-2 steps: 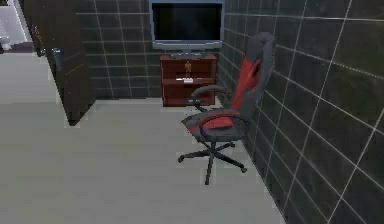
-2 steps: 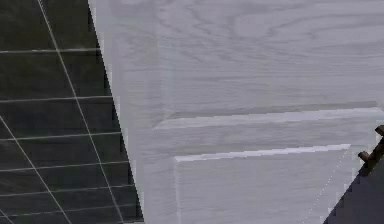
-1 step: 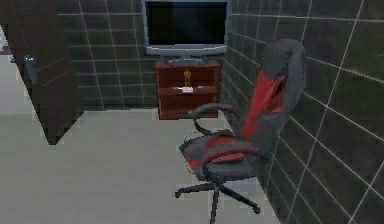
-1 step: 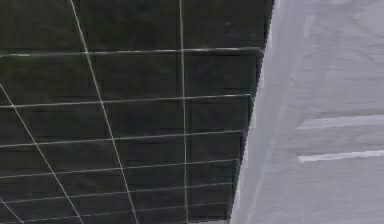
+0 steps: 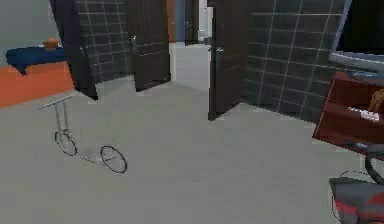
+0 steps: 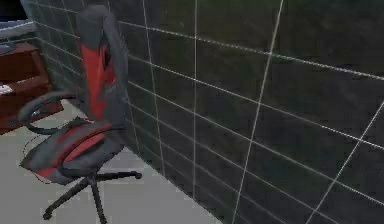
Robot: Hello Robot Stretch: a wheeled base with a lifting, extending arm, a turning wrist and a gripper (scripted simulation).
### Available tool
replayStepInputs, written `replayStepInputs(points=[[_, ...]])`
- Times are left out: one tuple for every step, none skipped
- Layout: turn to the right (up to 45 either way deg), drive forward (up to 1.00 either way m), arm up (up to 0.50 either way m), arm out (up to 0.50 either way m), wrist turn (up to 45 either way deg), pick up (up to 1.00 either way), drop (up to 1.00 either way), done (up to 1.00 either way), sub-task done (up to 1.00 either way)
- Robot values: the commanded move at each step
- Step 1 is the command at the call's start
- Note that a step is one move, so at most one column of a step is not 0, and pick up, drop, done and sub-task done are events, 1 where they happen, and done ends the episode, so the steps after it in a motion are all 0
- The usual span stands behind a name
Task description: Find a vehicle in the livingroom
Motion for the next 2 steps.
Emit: replayStepInputs(points=[[-30.0, 0.0, 0.0, 0.0, 0.0, 0.0, 0.0, 0.0, 0.0], [0.0, 0.8, 0.0, 0.0, 0.0, 0.0, 0.0, 0.0, 0.0]])
